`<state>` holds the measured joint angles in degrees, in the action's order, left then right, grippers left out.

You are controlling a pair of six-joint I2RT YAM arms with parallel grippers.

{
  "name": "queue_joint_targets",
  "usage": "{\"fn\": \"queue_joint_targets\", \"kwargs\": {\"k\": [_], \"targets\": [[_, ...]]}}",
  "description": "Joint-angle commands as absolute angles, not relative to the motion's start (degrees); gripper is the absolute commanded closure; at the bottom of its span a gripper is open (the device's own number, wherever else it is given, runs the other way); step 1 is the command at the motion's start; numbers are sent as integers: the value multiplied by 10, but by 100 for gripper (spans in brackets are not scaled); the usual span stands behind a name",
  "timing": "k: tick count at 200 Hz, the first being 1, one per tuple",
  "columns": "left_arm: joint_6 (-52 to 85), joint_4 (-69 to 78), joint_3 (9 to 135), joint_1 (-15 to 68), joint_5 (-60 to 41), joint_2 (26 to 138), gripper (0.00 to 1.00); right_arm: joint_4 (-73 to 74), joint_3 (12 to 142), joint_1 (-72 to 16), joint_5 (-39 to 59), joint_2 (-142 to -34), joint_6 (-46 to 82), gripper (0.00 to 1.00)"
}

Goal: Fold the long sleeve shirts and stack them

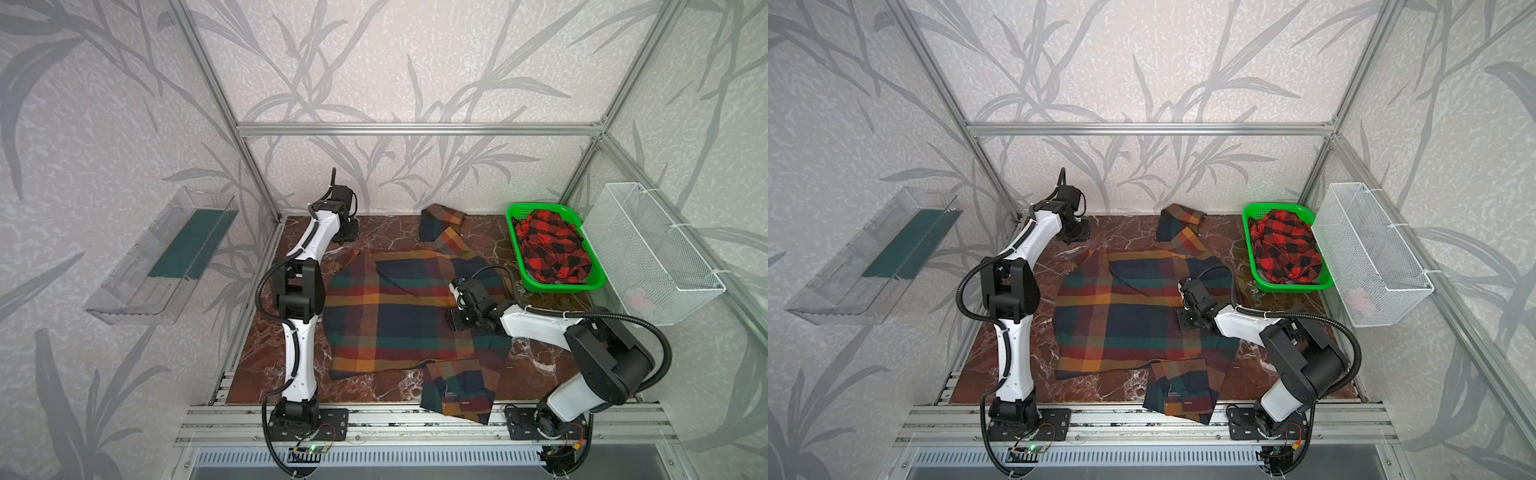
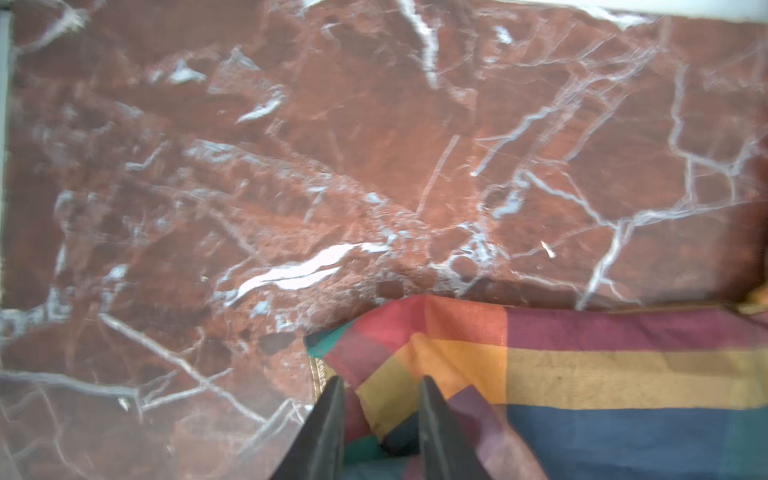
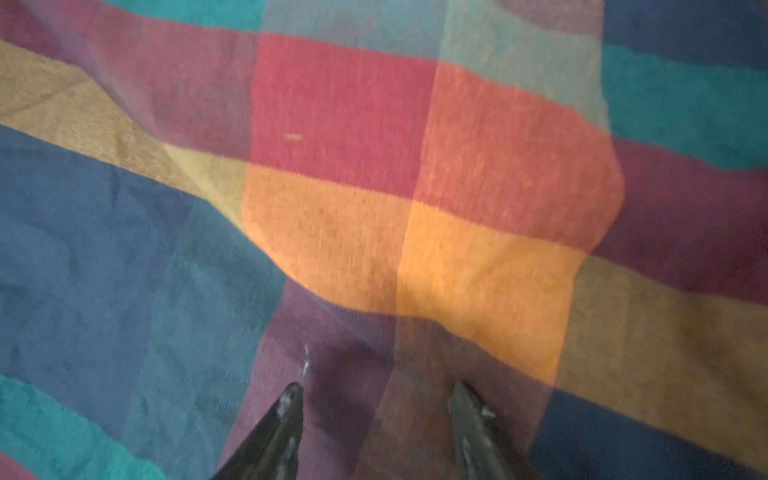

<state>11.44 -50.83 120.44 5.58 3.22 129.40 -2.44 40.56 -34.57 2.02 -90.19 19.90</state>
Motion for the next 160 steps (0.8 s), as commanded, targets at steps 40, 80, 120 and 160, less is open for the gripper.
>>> {"fn": "queue_joint_targets", "kwargs": {"k": [40,80,120,160], "targets": [[143,-525,1125,45,43,1275,54,-19,391,-352,83,-885,200,42],[159,-524,1128,37,34,1306,53,-8,392,-363,90,-893,192,42],[167,-514,1131,34,13,1330,54,-1,391,-364,92,-900,192,42],[170,-499,1120,33,26,1343,54,1,391,-364,91,-900,192,42]]}}
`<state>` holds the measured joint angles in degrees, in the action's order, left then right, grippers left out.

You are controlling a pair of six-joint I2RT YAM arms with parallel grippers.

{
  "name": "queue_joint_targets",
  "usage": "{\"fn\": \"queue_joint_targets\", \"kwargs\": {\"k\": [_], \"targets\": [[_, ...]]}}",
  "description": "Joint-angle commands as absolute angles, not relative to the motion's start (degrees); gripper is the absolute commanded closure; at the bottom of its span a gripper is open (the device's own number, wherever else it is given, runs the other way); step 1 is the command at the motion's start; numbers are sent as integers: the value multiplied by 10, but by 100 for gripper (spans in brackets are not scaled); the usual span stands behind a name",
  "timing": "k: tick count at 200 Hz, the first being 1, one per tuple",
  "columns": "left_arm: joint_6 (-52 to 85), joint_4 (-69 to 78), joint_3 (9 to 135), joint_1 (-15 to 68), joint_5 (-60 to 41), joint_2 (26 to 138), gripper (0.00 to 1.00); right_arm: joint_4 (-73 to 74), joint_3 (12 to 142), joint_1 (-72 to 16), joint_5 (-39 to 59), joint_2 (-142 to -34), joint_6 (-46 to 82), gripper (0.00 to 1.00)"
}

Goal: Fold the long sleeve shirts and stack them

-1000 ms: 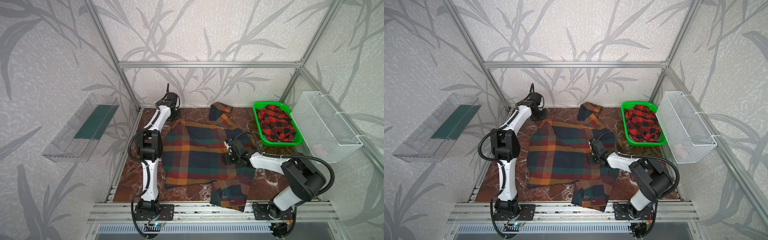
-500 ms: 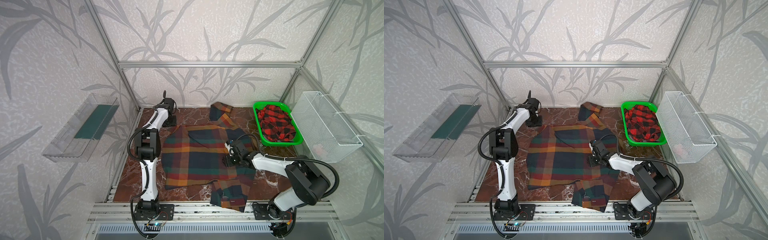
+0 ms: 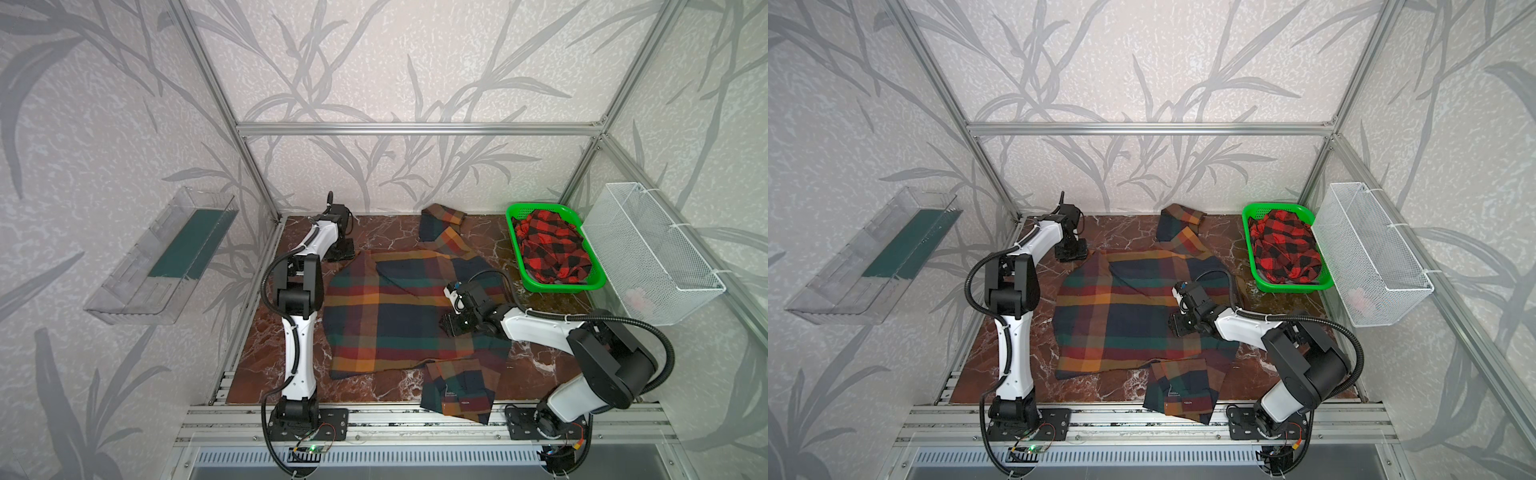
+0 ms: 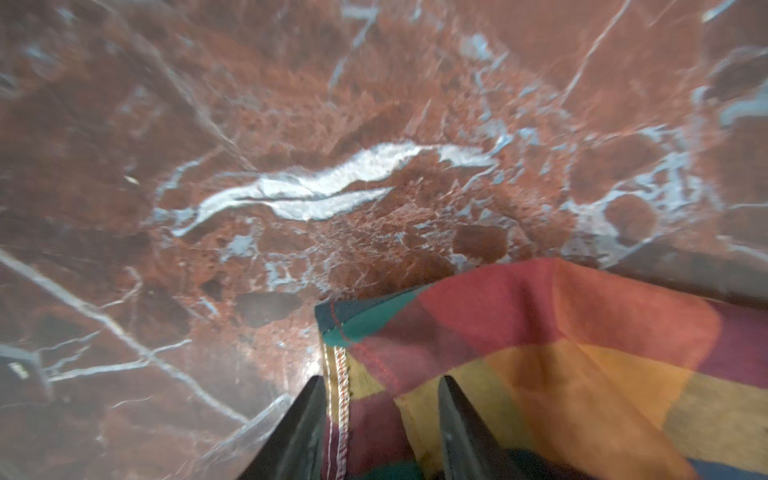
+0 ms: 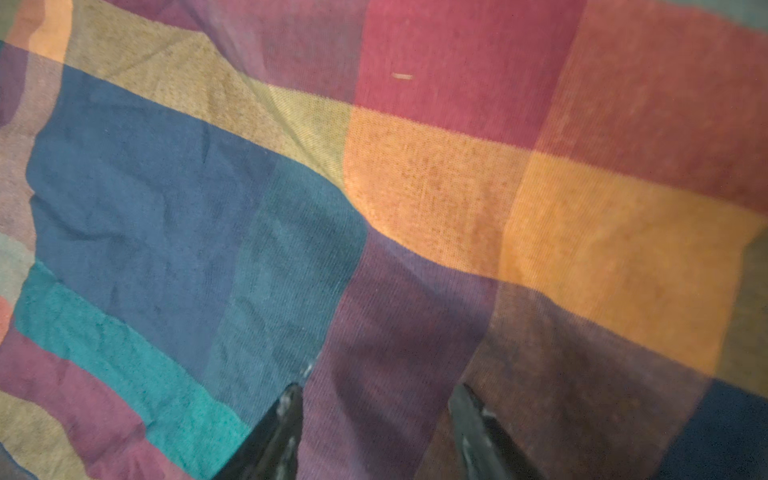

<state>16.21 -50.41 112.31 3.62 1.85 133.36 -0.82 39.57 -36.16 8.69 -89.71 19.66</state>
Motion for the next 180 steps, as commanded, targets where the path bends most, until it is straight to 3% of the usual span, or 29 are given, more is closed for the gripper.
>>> {"fn": "queue_joint_targets", "kwargs": {"k": [1,46,80,119,180], "targets": [[170,-499,1120,33,26,1343,54,2,390,-365,91,-900,192,42],[171,-494,1128,33,29,1363,61,2,388,-364,89,-900,190,42],[173,-502,1143,28,29,1374,74,3,389,-364,90,-906,190,42],[175,-510,1144,19,22,1377,100,5,386,-364,87,-907,190,42],[159,-515,1148,1,46,1350,100,5,387,-365,88,-921,195,42]]}}
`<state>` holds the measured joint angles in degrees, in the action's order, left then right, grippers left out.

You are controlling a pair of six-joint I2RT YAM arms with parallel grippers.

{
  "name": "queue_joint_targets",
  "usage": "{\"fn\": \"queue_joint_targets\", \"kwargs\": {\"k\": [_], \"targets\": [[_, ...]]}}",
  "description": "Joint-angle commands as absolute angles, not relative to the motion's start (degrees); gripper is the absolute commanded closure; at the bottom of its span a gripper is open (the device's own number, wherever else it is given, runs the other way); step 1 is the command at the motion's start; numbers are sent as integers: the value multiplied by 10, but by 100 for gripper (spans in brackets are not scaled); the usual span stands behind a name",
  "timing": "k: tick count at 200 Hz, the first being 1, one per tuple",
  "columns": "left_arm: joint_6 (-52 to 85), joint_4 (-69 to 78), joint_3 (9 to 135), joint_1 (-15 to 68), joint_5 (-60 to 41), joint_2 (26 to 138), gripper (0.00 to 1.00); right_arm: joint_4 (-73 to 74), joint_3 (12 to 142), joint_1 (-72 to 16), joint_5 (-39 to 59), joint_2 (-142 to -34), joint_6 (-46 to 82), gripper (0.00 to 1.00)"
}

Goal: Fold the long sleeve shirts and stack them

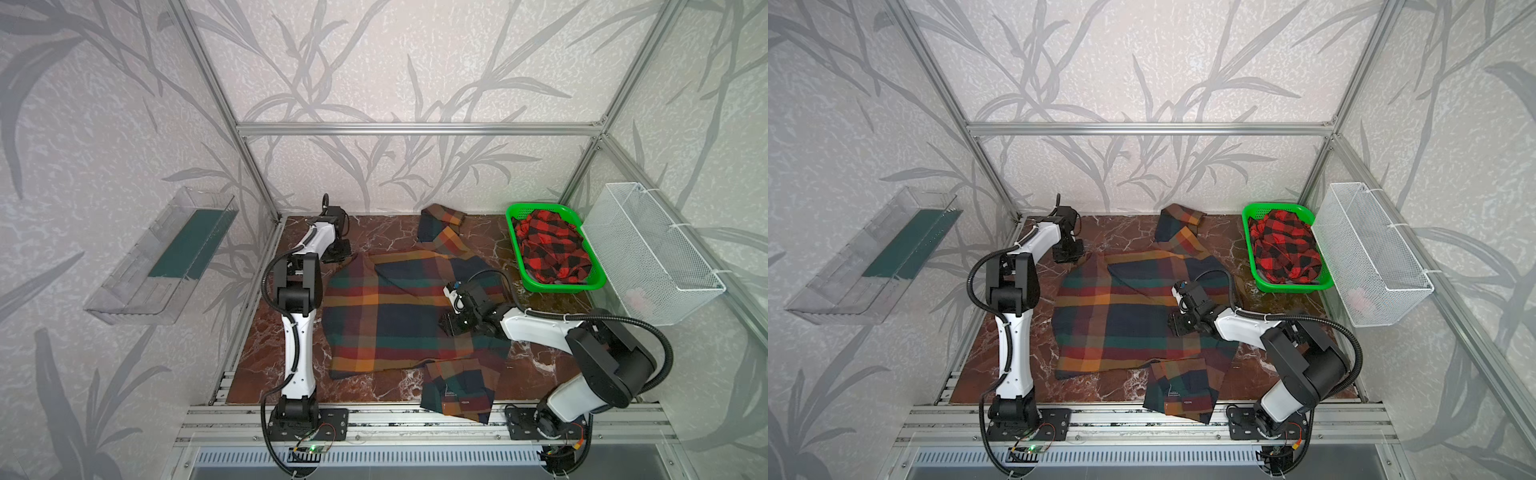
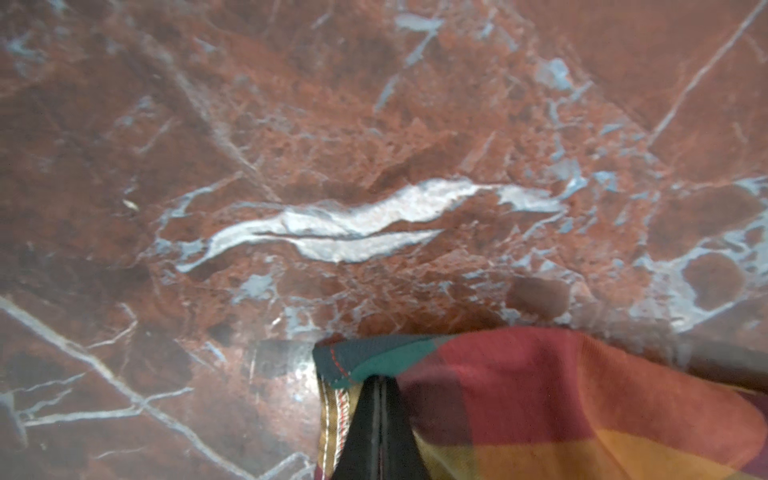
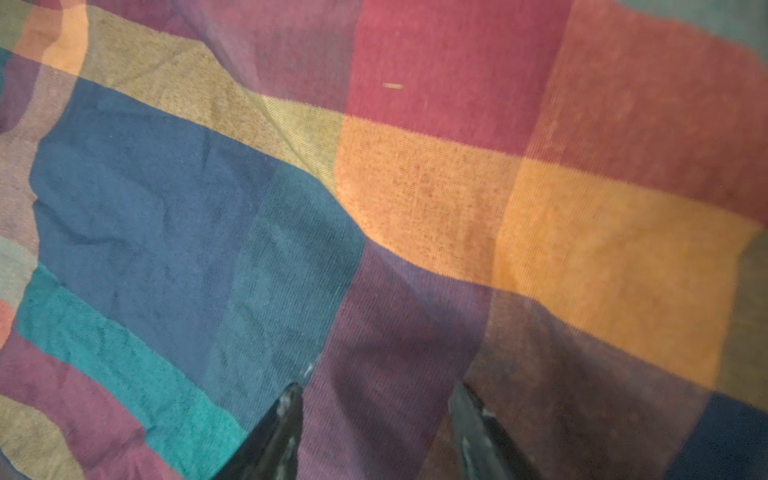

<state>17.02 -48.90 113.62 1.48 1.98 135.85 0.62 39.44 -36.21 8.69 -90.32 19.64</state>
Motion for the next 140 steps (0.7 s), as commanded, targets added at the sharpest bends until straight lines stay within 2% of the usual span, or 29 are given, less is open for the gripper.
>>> {"fn": "queue_joint_targets", "kwargs": {"k": [1,73,117,127,140], "targets": [[159,-515,1149,1,46,1350,100,5,386,-365,88,-922,196,42],[117,-548,1230,-33,53,1367,100,-42,410,-364,49,-975,206,42],[109,-541,1234,-68,-14,1367,100,-55,415,-364,37,-993,200,42],[110,-541,1233,-79,-34,1364,95,-58,415,-365,35,-997,200,42],[113,-538,1228,-91,-58,1358,95,-61,416,-365,30,-998,200,42]]}}
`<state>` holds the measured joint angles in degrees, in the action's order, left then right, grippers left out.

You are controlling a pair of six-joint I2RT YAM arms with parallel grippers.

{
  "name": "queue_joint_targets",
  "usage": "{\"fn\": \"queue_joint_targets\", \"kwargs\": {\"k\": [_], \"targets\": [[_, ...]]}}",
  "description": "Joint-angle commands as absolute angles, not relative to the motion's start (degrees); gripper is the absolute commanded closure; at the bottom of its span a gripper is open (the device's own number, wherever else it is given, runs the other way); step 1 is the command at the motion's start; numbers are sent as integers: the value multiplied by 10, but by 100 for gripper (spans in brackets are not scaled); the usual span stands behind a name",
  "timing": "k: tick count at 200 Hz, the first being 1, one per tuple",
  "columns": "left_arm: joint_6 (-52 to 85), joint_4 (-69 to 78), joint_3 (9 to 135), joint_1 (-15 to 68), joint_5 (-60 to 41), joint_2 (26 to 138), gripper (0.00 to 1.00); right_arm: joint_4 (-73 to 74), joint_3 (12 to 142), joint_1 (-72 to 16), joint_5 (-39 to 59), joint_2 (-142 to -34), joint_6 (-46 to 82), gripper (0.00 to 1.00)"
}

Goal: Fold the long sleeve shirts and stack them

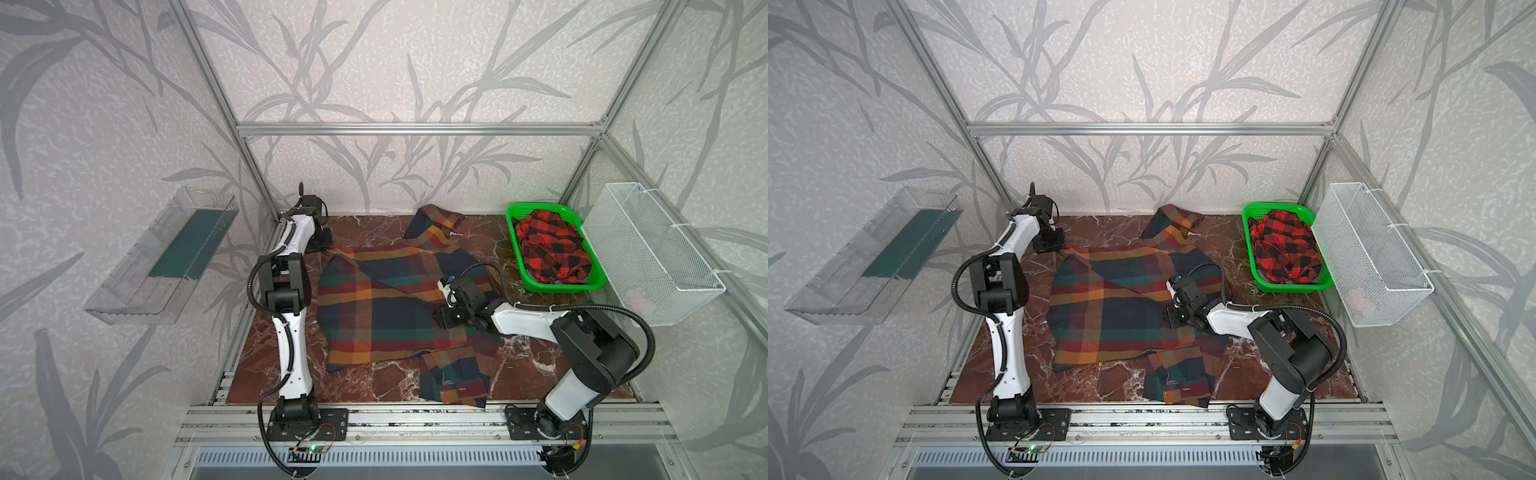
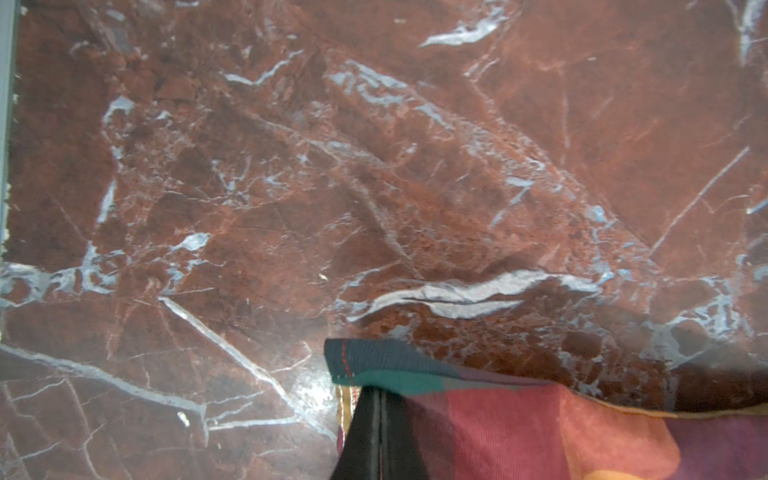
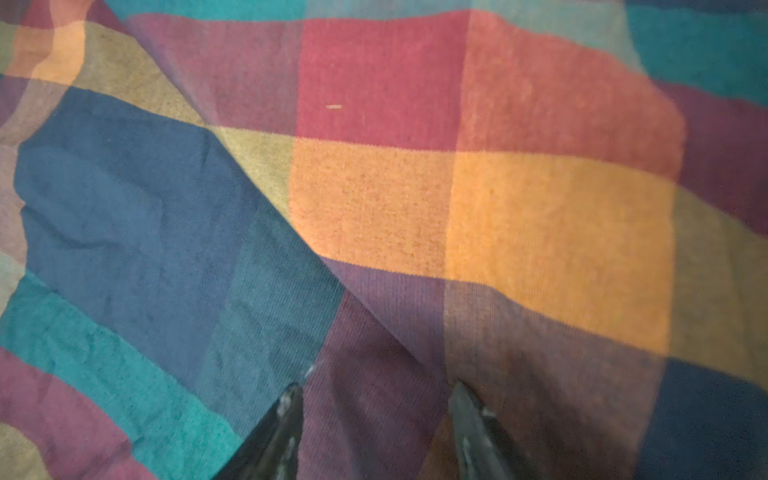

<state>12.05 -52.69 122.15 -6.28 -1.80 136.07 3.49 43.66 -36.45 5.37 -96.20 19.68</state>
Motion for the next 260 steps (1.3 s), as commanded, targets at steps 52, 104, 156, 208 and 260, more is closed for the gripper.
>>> {"fn": "queue_joint_targets", "kwargs": {"k": [52,104,156,208,260], "targets": [[139,-526,1203,-109,-132,1313,82,-63,420,-364,45,-957,196,42],[189,-533,1123,-79,-123,1224,76,-161,439,-364,8,-846,198,40],[343,-456,878,-36,-128,1045,72,-283,401,-378,44,-693,215,37],[412,-421,614,45,-100,808,71,-390,329,-489,20,-550,323,33],[473,-400,429,135,-94,678,71,-434,273,-542,4,-500,426,32]]}}
